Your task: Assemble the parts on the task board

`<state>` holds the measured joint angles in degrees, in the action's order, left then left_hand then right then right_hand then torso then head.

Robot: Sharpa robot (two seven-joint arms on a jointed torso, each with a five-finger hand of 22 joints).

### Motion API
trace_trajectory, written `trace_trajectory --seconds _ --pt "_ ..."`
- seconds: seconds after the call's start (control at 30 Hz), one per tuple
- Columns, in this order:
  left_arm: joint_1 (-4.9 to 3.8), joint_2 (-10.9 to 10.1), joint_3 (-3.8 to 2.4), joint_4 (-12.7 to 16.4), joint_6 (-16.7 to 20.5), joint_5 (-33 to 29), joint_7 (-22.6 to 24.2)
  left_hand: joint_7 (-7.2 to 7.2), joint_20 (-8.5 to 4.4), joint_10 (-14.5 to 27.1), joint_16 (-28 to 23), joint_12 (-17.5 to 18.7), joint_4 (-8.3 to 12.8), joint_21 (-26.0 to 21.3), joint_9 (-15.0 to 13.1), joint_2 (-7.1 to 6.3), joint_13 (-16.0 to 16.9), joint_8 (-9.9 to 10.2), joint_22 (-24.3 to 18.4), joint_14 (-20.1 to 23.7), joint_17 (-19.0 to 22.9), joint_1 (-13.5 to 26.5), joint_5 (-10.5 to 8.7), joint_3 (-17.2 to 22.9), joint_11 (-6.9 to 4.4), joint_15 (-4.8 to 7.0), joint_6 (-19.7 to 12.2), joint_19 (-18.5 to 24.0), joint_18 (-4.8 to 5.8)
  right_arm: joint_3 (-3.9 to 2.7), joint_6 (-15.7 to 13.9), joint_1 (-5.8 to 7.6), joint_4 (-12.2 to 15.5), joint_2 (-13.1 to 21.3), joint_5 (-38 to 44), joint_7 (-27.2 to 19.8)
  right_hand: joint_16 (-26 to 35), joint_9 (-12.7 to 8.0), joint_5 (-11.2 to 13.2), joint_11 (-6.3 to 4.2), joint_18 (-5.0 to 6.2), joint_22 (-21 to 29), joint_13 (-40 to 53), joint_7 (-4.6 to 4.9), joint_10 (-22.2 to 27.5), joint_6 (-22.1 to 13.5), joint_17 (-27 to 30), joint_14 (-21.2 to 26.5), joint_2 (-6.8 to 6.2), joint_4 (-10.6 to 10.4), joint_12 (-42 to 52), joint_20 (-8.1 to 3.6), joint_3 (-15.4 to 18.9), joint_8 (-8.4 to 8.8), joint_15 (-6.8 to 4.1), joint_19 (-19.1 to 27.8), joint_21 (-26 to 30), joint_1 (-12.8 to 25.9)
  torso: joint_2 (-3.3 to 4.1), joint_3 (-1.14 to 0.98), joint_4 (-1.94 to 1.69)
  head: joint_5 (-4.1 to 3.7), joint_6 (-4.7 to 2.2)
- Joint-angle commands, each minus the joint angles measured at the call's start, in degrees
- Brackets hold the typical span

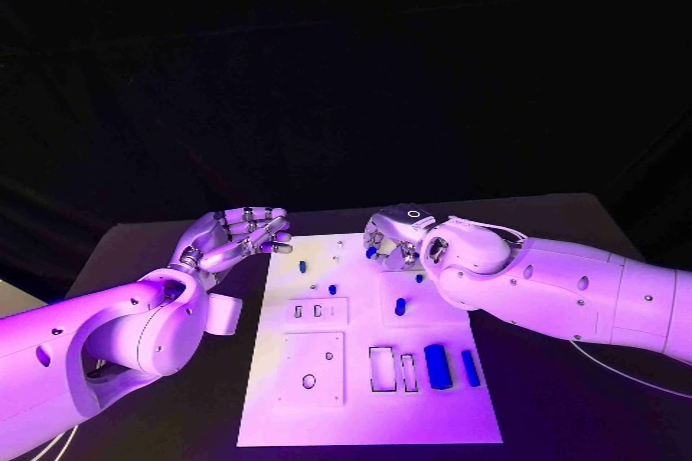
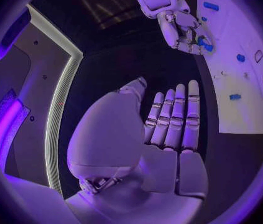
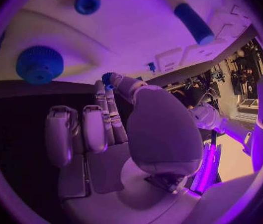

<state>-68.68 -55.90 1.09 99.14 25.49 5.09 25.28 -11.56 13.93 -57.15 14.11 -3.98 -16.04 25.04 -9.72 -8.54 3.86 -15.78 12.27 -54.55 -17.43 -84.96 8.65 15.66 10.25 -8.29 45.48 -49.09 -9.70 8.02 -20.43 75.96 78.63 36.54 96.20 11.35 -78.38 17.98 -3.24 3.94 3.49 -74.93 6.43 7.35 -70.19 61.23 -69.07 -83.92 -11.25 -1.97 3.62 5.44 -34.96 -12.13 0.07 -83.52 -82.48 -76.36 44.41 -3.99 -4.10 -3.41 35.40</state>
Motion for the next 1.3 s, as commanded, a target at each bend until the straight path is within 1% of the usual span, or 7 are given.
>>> trace_trajectory --seconds 0.03,0.27,0.4,0.5,0.7,0.8,1.3 --pt "-0.15 0.1 -0.06 0.1 -0.9 -0.4 0.4 -1.6 0.01 0.2 -0.3 0.3 -0.1 0.2 0.1 0.09 -0.1 0.3 0.1 0.4 -0.1 0.5 -0.32 0.3 0.37 0.02 0.3 0.4 -0.45 -0.07 -5.8 0.1 -1.1 -1.5 0.9 2.3 -0.2 0.1 -0.1 0.03 -1.12 -4.4 0.0 -0.12 -0.4 0.5 0.0 -2.4 0.09 0.2 0.1 -0.03 -0.3 -0.34 -0.47 -0.8 -0.1 0.3 0.11 0.04 -0.08 -0.07 -0.09" --pt "-0.15 0.5 -0.07 0.8 -0.9 -0.8 0.5 -1.6 0.01 0.2 -0.3 0.3 -0.1 0.2 0.1 0.09 -0.1 0.3 0.1 0.4 -0.1 0.5 -0.32 0.3 0.37 0.02 0.3 0.4 -0.45 -0.09 -6.8 0.18 -4.6 -5.4 0.9 3.6 -0.1 0.2 -0.1 0.07 -1.05 -4.1 0.0 -0.06 -0.5 0.5 0.3 -2.4 -0.06 0.3 0.1 -0.02 -0.3 -0.4 -0.49 -0.6 0.1 0.4 0.28 0.13 -0.14 0.16 -0.19" --pt "-0.16 0.6 -0.09 0.8 -0.8 -0.8 0.5 -1.62 0.03 0.2 -0.4 0.3 0.0 0.3 0.1 0.13 -0.1 0.3 0.1 0.5 -0.1 0.5 -0.32 0.4 0.39 -0.01 0.3 0.6 -0.42 -0.05 -6.9 0.07 -6.6 -7.3 0.9 3.5 -0.1 0.2 -0.1 0.07 -1.04 -4.1 0.0 -0.05 -0.5 0.5 0.3 -2.4 -0.07 0.3 0.1 -0.01 -0.3 -0.4 -0.49 -0.6 0.1 0.5 0.25 -0.03 -0.16 0.52 -0.07" --pt "-0.17 0.6 -0.1 0.7 -0.8 -0.9 0.5 -1.62 0.03 0.2 -0.4 0.3 0.0 0.3 0.1 0.13 -0.1 0.3 0.1 0.5 -0.1 0.5 -0.32 0.4 0.39 -0.01 0.3 0.6 -0.42 -0.02 -6.5 -0.02 -7.8 -8.2 0.7 3.4 0.0 0.2 -0.1 0.11 -0.96 -3.7 0.0 -0.01 -0.4 0.4 0.4 -2.3 -0.07 0.3 0.0 0.0 -0.4 -0.38 -0.49 -0.4 0.4 0.5 0.2 -0.04 -0.19 0.68 0.03" --pt "-0.18 0.8 -0.11 1.0 -0.8 -0.9 0.4 -1.62 0.03 0.2 -0.4 0.3 0.0 0.3 0.1 0.13 -0.1 0.3 0.1 0.5 -0.1 0.5 -0.32 0.4 0.39 -0.01 0.3 0.6 -0.42 0.06 -5.9 -0.32 -10.2 -9.9 0.4 3.2 0.0 0.3 -0.1 0.15 -0.9 -3.4 -0.1 0.05 -0.3 0.3 0.5 -2.3 -0.1 0.3 0.0 0.04 -0.4 -0.35 -0.5 -0.2 0.6 0.6 0.31 0.06 -0.21 0.9 0.06" --pt "-0.21 0.8 -0.11 1.1 -0.8 -0.9 0.4 -1.62 0.03 0.2 -0.4 0.3 0.0 0.3 0.1 0.13 -0.1 0.3 0.1 0.5 -0.1 0.5 -0.32 0.4 0.39 -0.01 0.3 0.6 -0.42 0.08 -5.6 -0.43 -10.8 -10.5 0.3 3.1 0.0 0.3 -0.1 0.15 -0.9 -3.4 -0.1 0.05 -0.3 0.3 0.5 -2.3 -0.1 0.3 0.0 0.04 -0.4 -0.35 -0.5 -0.2 0.6 0.6 0.26 -0.07 -0.05 1.17 0.18" --pt "-0.39 0.9 -0.13 1.0 -0.8 -0.9 0.4 -1.63 0.04 0.2 -0.4 0.3 0.0 0.3 0.1 0.15 -0.1 0.3 0.2 0.5 -0.2 0.5 -0.32 0.4 0.39 -0.02 0.4 0.7 -0.42 0.31 -3.1 -0.96 -12.2 -11.7 0.1 3.1 0.1 0.3 -0.1 0.22 -0.85 -3.2 -0.1 0.12 -0.1 0.1 0.7 -2.2 -0.19 0.2 -0.1 0.09 -0.4 -0.31 -0.47 -0.1 0.7 0.9 0.34 -0.08 0.06 1.4 0.34"
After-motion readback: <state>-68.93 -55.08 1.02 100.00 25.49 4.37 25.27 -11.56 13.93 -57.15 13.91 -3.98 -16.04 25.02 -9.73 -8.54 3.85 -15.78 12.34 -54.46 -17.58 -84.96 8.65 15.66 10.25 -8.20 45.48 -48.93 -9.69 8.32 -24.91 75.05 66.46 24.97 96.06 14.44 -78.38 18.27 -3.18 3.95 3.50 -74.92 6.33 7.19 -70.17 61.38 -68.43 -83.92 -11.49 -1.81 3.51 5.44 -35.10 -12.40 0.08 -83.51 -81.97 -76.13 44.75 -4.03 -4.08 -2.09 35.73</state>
